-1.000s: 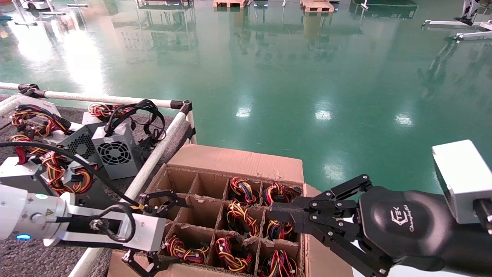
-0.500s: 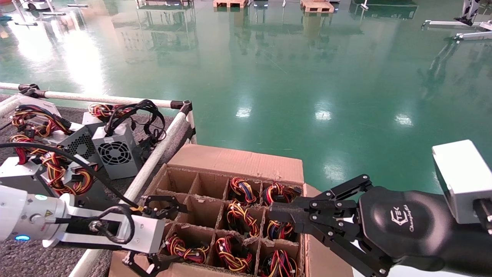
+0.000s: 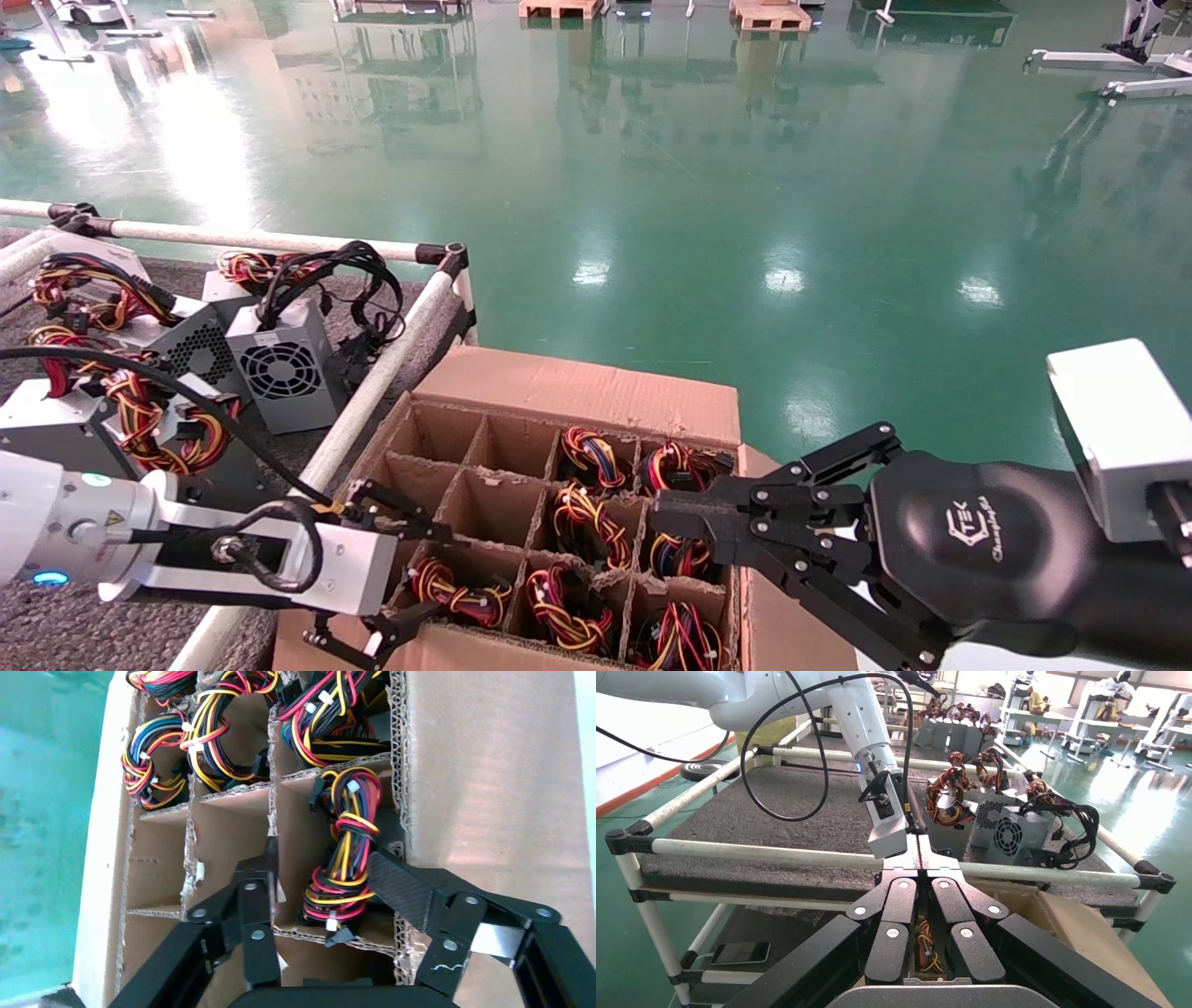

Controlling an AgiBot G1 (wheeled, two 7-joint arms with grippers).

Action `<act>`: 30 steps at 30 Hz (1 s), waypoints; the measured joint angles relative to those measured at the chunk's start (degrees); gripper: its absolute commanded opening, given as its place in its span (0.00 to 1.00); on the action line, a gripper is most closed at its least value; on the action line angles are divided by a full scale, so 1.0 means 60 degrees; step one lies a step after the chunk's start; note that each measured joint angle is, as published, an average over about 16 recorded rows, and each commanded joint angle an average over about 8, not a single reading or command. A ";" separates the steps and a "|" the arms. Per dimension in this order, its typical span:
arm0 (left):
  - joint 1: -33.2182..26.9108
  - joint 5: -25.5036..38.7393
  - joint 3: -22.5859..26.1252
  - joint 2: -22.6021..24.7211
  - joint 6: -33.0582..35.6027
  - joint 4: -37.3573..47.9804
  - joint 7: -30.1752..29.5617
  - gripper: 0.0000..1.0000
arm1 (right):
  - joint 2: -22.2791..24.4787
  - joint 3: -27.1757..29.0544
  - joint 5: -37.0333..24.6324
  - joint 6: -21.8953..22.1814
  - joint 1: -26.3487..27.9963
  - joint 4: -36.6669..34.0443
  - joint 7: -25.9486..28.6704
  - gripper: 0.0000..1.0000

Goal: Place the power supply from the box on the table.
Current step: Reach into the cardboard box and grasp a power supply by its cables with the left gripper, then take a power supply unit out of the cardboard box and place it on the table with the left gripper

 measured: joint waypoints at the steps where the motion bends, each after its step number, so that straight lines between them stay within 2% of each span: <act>1: 0.0000 0.0000 0.0000 -0.0001 0.0000 0.0004 0.0003 0.00 | 0.0000 0.0000 0.0000 0.0000 0.0000 0.0000 0.0000 0.00; 30: -0.0213 -0.0306 -0.0093 -0.0152 0.0087 0.0036 0.0101 0.00 | 0.0000 0.0000 0.0000 0.0000 0.0000 0.0000 0.0000 0.00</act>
